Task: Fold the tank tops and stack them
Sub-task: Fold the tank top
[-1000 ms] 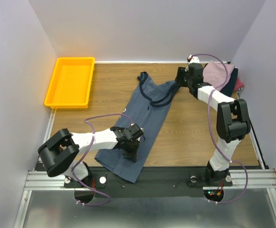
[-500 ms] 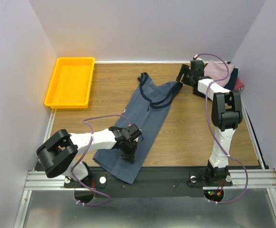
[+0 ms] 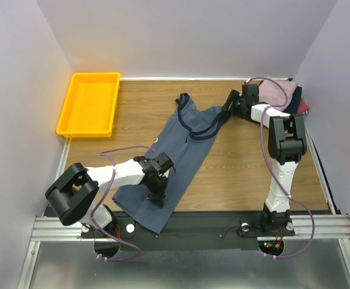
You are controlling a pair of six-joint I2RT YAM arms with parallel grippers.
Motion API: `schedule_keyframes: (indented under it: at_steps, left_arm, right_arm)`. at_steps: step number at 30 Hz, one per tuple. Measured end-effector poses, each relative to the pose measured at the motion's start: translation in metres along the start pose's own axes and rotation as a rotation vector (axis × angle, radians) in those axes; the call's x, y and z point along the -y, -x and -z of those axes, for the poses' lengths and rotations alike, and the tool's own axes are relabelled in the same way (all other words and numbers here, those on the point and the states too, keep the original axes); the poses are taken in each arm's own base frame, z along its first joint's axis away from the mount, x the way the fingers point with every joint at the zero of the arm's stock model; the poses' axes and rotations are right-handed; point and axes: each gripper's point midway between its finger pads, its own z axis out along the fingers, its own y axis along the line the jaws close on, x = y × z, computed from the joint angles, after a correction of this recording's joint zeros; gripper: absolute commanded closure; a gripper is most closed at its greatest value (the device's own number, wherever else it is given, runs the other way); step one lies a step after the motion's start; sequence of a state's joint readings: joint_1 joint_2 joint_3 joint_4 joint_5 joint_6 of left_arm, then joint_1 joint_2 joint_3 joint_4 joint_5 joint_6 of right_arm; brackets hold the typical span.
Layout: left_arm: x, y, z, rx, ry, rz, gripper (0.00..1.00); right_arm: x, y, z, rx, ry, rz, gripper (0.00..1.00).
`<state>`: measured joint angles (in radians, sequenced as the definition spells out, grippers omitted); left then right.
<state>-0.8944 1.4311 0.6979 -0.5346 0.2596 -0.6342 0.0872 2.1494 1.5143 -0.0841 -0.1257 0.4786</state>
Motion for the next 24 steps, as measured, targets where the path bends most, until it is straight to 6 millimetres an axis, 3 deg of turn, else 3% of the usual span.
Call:
schedule_keyframes:
  at_steps: [2,3,6,10,14,19,22,24]
  left_arm:
    - [-0.009,0.002,0.002,-0.009,0.013,0.033,1.00]
    - [-0.013,0.004,0.004,-0.014,0.020,0.053,1.00]
    - [-0.021,0.005,0.006,-0.021,0.030,0.081,1.00]
    - [-0.031,0.010,0.009,-0.028,0.029,0.123,1.00]
    - [-0.040,0.014,0.011,-0.036,0.010,0.183,1.00]
    - [-0.044,0.017,0.012,-0.037,-0.005,0.203,1.00]
    - [-0.045,0.017,0.013,-0.037,-0.007,0.201,1.00]
    - [-0.045,0.017,0.012,-0.041,-0.010,0.199,1.00]
  right_arm:
    - [-0.001,-0.003,0.000,-0.009,0.011,-0.010,0.51]
    - [-0.001,-0.005,-0.001,-0.014,0.012,-0.016,0.64]
    - [-0.001,-0.007,-0.001,-0.021,0.012,-0.026,0.80]
    - [-0.001,-0.002,0.000,-0.011,0.009,-0.010,0.91]
    - [-0.004,0.022,0.002,0.048,-0.004,0.057,0.91]
    - [0.003,0.043,0.006,0.121,-0.074,0.143,0.70]
    - [0.018,0.049,0.009,0.156,-0.150,0.172,0.62]
    - [0.029,0.047,0.016,0.163,-0.194,0.172,0.51]
